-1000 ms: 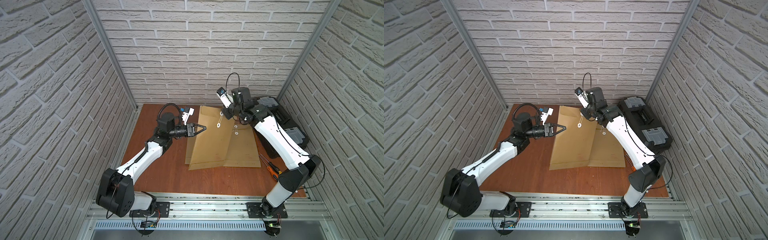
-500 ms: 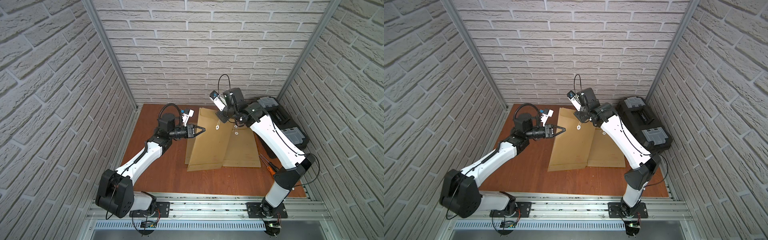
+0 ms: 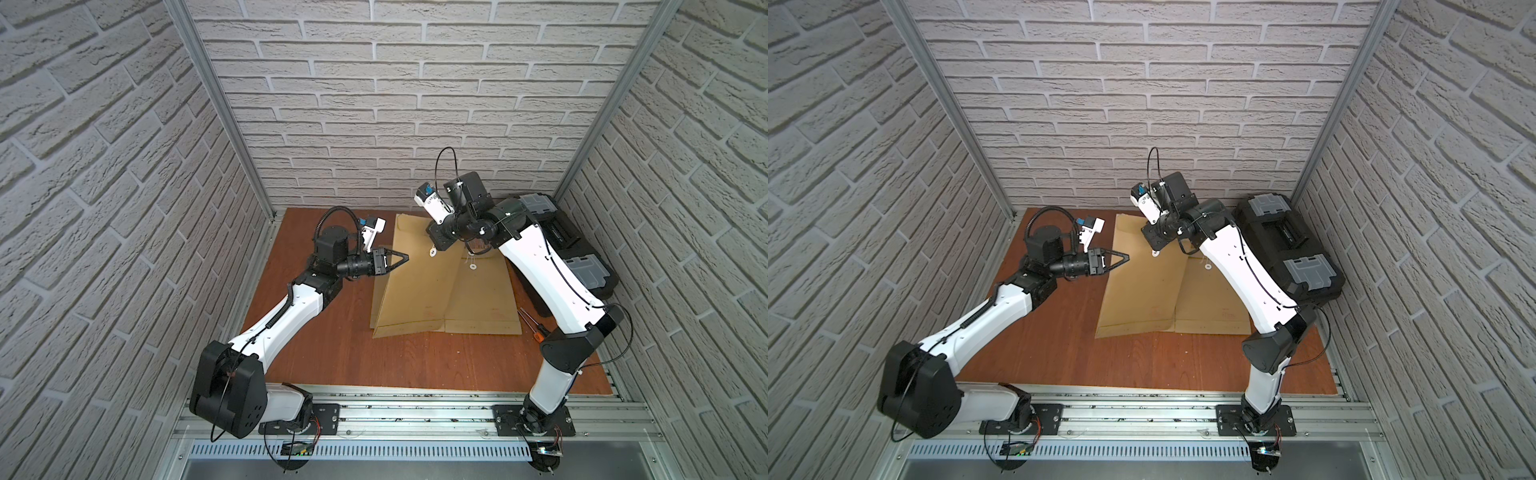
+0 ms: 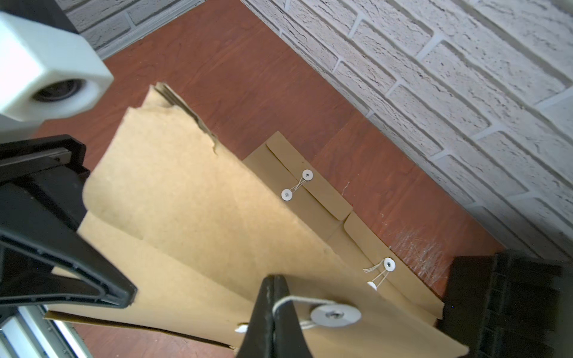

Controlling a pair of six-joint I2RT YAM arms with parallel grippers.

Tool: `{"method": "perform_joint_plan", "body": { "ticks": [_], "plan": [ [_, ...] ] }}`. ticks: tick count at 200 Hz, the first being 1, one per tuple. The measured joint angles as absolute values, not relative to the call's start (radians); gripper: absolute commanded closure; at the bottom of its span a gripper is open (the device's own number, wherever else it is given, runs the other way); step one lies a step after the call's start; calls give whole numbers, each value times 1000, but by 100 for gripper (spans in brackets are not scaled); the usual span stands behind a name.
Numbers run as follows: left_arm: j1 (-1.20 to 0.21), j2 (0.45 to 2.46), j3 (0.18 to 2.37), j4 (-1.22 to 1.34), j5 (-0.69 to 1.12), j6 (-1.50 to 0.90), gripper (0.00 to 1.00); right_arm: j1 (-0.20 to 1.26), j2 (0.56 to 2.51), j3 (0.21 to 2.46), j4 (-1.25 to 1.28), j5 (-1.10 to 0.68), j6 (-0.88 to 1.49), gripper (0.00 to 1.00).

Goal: Close the mouth of the file bag
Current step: Close the file bag.

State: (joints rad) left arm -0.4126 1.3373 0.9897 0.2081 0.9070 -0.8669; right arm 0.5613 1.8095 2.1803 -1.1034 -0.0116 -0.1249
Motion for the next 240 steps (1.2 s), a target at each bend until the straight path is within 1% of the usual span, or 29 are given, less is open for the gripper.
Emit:
{"method": "perform_joint_plan", "body": {
  "ticks": [26,43,98,119,144,191,240],
  "plan": [
    [-413,1330,990,207,901,-867,100,557,1812,2170,-1101,-45,-97,97],
    [-410,1330,990,205,898,-867,100,554,1791,2117,-1074,-58,-78,95],
    [-407,1330,990,206,894,-876,100,513,1616,1762,-854,-112,41,93],
    [-407,1330,990,208,894,-876,100,495,1573,1676,-766,-135,84,89],
    [-407,1328,990,208,890,-875,100,478,1549,1607,-678,-157,125,86],
    [-407,1325,990,203,883,-875,100,442,1505,1470,-540,-210,195,86],
    [-406,1321,992,200,880,-875,100,416,1487,1402,-454,-262,235,85]
  ]
}}
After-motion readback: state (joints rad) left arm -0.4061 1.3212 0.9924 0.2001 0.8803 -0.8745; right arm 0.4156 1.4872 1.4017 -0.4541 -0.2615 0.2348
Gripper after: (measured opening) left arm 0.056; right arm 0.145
